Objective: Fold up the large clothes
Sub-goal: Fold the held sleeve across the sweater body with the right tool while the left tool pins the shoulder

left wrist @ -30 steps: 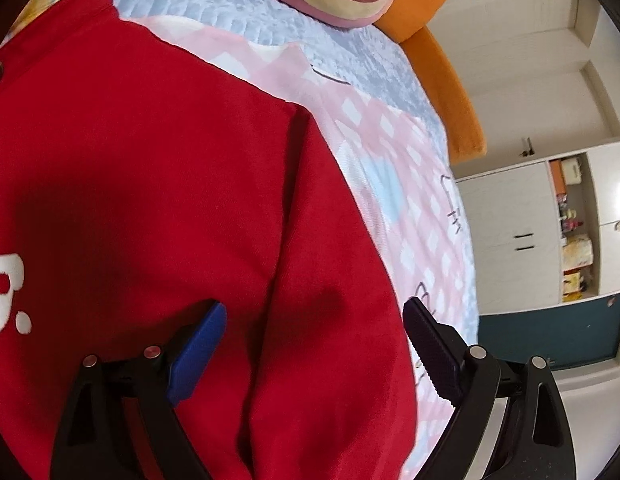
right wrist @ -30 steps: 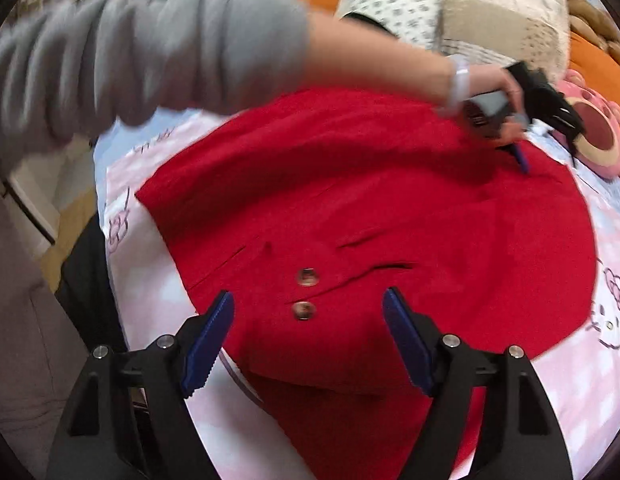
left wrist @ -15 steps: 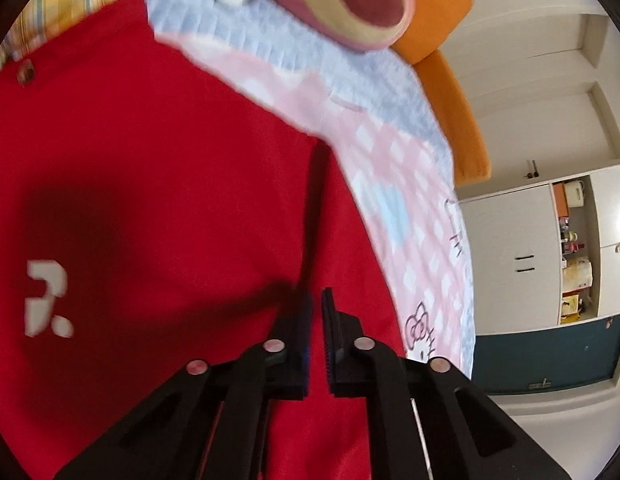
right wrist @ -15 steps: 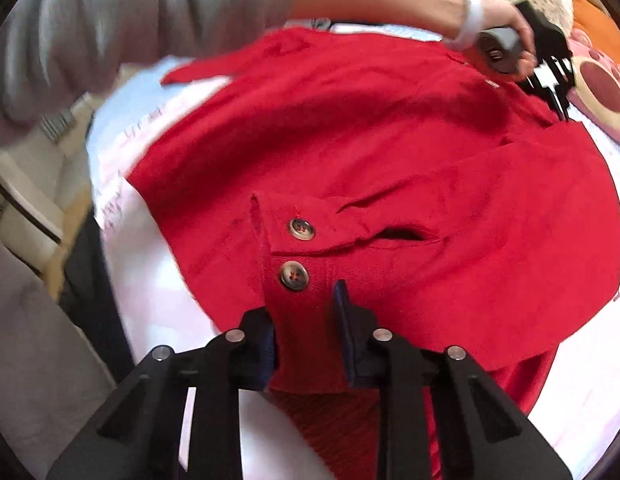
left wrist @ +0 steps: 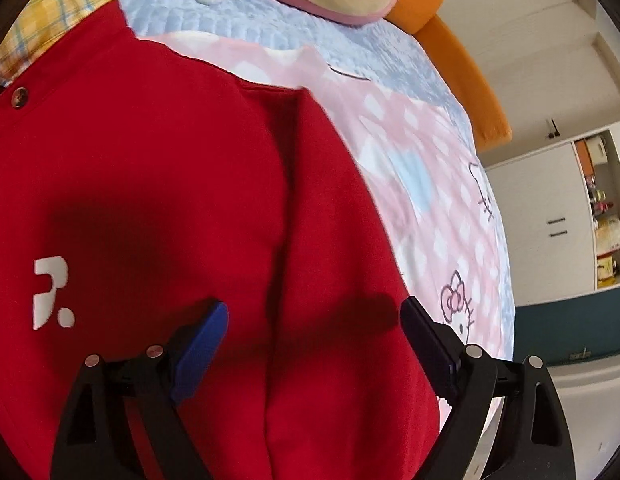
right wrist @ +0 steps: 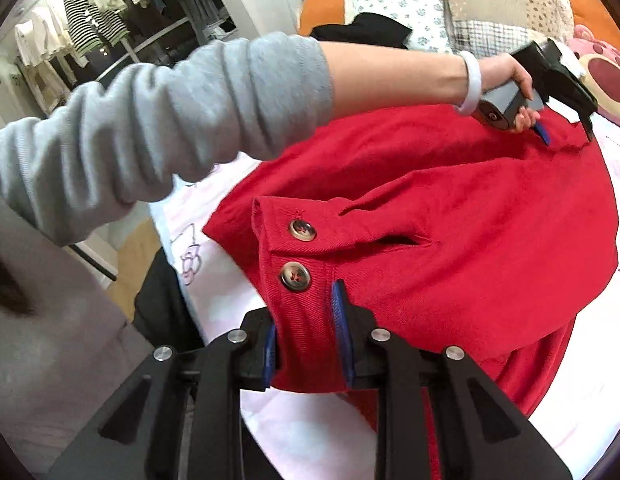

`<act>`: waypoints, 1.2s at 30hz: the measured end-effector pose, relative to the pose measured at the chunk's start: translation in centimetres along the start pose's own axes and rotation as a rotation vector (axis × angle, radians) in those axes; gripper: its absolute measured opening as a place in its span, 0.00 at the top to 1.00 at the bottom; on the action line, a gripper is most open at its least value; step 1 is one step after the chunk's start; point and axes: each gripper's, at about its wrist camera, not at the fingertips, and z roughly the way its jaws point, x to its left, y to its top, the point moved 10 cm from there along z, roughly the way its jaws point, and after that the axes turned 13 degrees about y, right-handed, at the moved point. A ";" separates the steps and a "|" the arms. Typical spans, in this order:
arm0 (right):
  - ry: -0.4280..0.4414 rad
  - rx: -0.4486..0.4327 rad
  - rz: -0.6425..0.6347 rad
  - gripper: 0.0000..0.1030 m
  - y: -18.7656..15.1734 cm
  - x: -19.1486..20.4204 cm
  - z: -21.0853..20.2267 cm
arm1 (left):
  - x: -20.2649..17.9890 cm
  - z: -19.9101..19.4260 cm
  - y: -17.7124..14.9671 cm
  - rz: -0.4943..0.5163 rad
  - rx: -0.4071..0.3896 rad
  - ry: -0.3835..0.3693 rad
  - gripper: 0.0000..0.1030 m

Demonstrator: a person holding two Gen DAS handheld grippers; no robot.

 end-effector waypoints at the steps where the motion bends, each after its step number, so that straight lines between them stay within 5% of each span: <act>1: -0.003 -0.007 -0.003 0.76 0.2 0.1 -0.4 | -0.3 0.0 -0.2 0.001 0.009 -0.023 0.25; 6: -0.008 -0.048 0.003 0.76 0.9 0.1 -2.1 | -0.9 0.3 -1.2 0.011 0.035 -0.055 0.50; 9: -0.022 -0.063 0.003 0.76 1.1 0.1 -2.9 | -0.8 0.1 -1.2 -0.016 0.035 -0.081 0.89; 11: -0.027 -0.065 0.005 0.76 1.0 0.0 -3.1 | -0.9 -0.5 -0.8 -0.012 0.012 -0.084 0.90; 14: -0.027 -0.068 0.007 0.76 0.8 0.2 -3.1 | -1.5 -2.3 -0.4 0.011 0.000 -0.113 0.90; 16: -0.015 -0.068 0.006 0.87 0.7 0.7 -2.7 | -1.5 -3.8 0.3 0.034 -0.030 -0.077 0.90; 21: 0.018 -0.054 0.002 0.89 0.0 1.2 -1.2 | 0.6 -6.4 1.2 0.012 -0.056 -0.037 0.88; 23: 0.029 -0.046 0.002 0.89 -0.4 1.0 -0.2 | 2.0 -5.8 0.5 0.005 -0.033 0.012 0.59; 24: 0.027 -0.052 0.007 0.87 -0.4 0.8 -0.1 | 2.8 -5.3 0.2 -0.002 -0.030 0.037 0.53; 26: -0.043 -0.073 0.008 0.73 -0.3 -0.6 -0.5 | 4.2 -4.2 -0.9 -0.019 -0.008 0.048 0.44; 27: -0.076 -0.068 0.007 0.49 -0.4 -1.1 -0.5 | 4.9 -3.5 -1.5 -0.032 0.004 0.050 0.39; 29: -0.134 -0.066 -0.010 0.21 -1.0 -1.6 -0.3 | 6.0 -2.7 -2.2 -0.059 0.004 0.035 0.34; 33: -0.151 0.008 -0.066 0.23 -2.2 -1.4 2.4 | 6.1 -2.6 -2.2 -0.087 -0.051 -0.052 0.28; 36: -0.188 0.093 -0.112 0.26 -3.1 -1.8 5.8 | 5.8 -2.6 -2.5 -0.059 -0.059 -0.040 0.33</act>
